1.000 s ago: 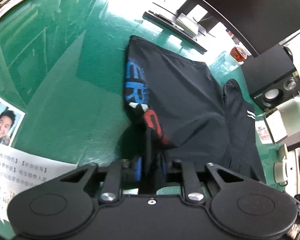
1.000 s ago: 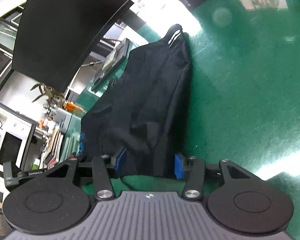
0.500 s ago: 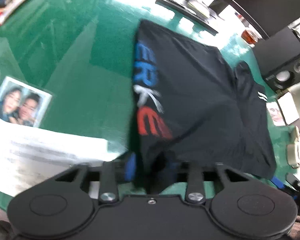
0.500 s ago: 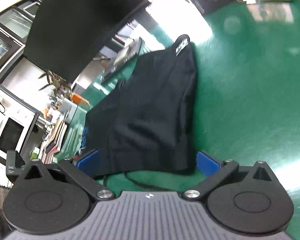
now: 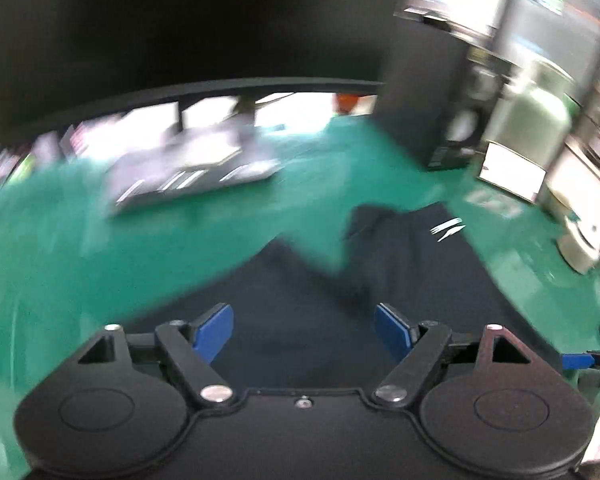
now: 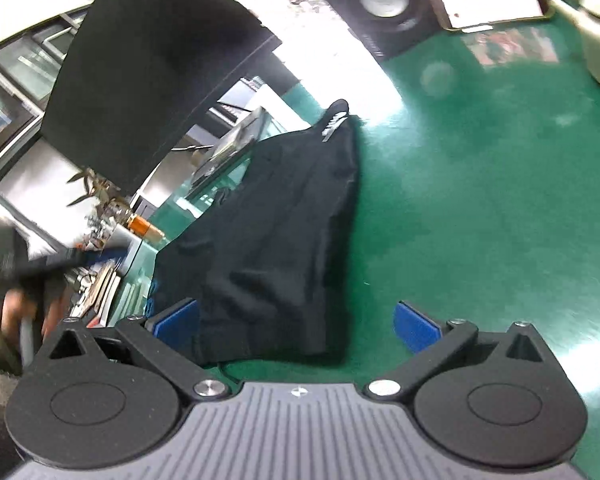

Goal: Fold clothes

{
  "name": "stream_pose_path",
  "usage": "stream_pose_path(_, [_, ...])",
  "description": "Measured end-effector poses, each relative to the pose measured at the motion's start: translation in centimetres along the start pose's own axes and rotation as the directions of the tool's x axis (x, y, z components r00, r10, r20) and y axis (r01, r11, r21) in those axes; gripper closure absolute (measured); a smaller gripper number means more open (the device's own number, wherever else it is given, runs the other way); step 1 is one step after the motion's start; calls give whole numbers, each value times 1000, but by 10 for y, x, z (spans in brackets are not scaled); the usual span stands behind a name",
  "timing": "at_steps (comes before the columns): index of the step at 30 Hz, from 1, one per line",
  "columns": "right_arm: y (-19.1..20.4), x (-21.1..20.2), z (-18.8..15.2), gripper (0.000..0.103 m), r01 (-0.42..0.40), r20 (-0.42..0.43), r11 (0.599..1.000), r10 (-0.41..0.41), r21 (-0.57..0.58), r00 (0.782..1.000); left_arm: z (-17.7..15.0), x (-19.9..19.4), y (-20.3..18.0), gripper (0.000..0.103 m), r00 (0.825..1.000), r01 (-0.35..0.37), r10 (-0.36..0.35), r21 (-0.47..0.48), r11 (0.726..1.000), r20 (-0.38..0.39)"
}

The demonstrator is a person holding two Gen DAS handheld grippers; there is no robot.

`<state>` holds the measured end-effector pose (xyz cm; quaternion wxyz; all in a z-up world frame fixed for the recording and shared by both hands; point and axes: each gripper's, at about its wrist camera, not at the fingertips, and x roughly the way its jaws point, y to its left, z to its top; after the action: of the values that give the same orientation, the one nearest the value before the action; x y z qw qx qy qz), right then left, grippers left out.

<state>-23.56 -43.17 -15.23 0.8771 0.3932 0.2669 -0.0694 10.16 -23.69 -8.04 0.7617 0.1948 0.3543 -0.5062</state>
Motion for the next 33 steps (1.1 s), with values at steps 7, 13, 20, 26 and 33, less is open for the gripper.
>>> stream_pose_path(7, [2, 5, 4, 2, 31, 23, 999, -31, 13, 999, 64, 95, -78, 56, 991, 127, -111, 309, 942, -69])
stream_pose_path(13, [4, 8, 7, 4, 69, 16, 996, -70, 54, 997, 67, 140, -128, 67, 988, 151, -114, 495, 856, -106])
stream_pose_path(20, [13, 13, 6, 4, 125, 19, 992, -126, 23, 992, 75, 143, -115, 11, 989, 124, -150, 500, 857, 12])
stream_pose_path(26, [24, 22, 6, 4, 145, -7, 988, -146, -44, 989, 90, 178, -105, 53, 967, 236, -162, 441, 866, -198])
stream_pose_path(33, [27, 20, 3, 14, 143, -13, 988, -144, -53, 990, 79, 183, -126, 93, 963, 255, -175, 483, 838, -204])
